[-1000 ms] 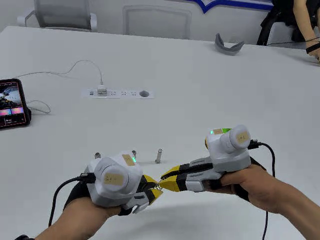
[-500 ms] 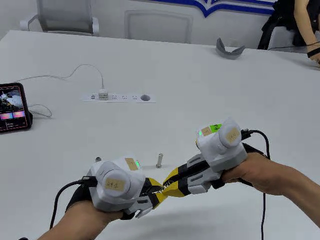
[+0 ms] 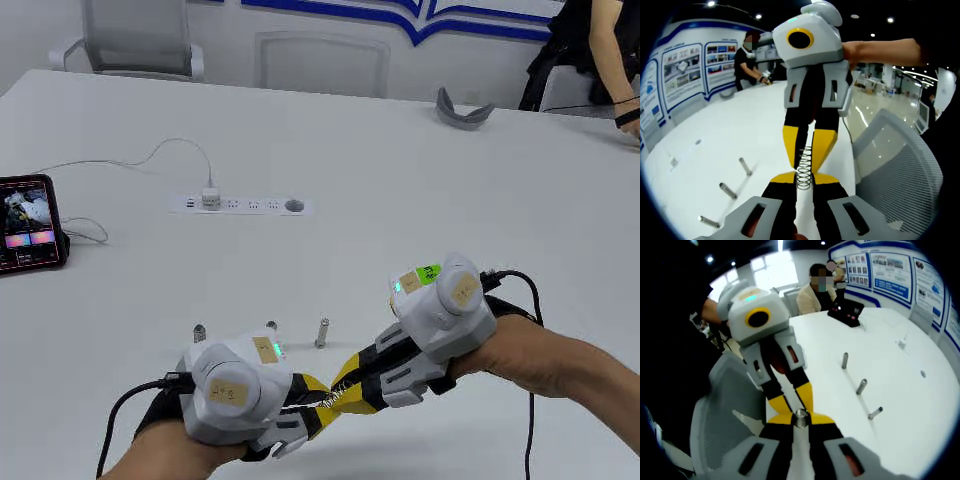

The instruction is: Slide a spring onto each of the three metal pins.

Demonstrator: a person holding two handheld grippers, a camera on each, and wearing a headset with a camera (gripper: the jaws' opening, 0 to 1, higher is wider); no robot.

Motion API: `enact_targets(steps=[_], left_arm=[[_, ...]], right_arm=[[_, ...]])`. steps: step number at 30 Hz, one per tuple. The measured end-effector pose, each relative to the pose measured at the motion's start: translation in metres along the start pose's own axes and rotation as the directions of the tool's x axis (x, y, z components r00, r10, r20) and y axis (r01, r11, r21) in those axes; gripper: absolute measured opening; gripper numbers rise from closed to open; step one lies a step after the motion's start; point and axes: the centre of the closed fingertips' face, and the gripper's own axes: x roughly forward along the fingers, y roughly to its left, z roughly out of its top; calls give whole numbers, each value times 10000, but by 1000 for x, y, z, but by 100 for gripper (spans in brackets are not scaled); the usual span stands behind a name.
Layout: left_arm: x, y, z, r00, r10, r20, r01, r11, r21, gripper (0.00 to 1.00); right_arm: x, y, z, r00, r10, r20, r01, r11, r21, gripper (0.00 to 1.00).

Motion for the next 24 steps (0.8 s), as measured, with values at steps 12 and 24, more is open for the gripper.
enact_targets(steps=[12, 24], left_arm=[[-3, 2, -6, 9999, 77, -64, -79, 9998, -208, 16], [-8, 9, -17, 9989, 408, -238, -421, 9974, -584, 21]], right_arm=[[-3, -5, -4, 9995, -227, 215, 221, 9994, 265, 12], [-12, -12, -22, 9986, -532, -76, 534, 9984, 167, 12]])
